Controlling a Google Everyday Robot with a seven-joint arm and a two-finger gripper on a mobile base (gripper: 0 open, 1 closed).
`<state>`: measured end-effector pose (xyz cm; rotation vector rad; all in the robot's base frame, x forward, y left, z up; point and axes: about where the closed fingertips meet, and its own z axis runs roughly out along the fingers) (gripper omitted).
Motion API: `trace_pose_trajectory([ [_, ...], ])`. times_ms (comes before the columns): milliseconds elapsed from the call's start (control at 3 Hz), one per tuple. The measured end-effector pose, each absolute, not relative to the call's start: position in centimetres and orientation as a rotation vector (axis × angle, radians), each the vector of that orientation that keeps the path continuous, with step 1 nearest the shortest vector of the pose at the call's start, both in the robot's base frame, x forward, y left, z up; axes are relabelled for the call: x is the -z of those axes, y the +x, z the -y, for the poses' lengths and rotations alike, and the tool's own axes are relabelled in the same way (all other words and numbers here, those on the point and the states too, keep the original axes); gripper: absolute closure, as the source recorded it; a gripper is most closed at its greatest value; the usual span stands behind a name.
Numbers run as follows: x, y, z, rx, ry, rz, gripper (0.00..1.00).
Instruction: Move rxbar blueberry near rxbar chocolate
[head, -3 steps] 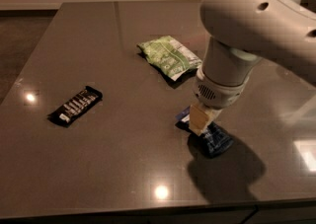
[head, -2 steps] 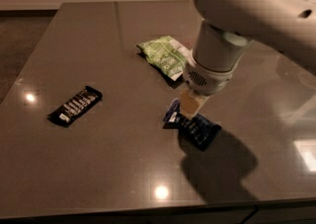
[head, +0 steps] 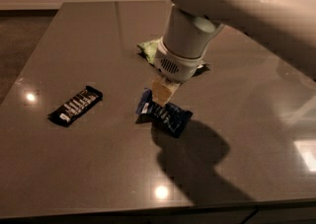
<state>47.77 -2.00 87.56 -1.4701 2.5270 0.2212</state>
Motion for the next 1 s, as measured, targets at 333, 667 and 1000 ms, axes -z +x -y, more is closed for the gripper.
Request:
trace_pose_trajectory([
  [333, -88.7, 48.3, -3.8, -0.300, -1.608, -2.386, 1.00],
  [667, -89.7, 48.8, -9.1, -0.362, -1.708, -2.262, 0.98],
  [1000, -90.2, 49.0, -12.0, -0.385, -1.753, -2.194, 0.76],
])
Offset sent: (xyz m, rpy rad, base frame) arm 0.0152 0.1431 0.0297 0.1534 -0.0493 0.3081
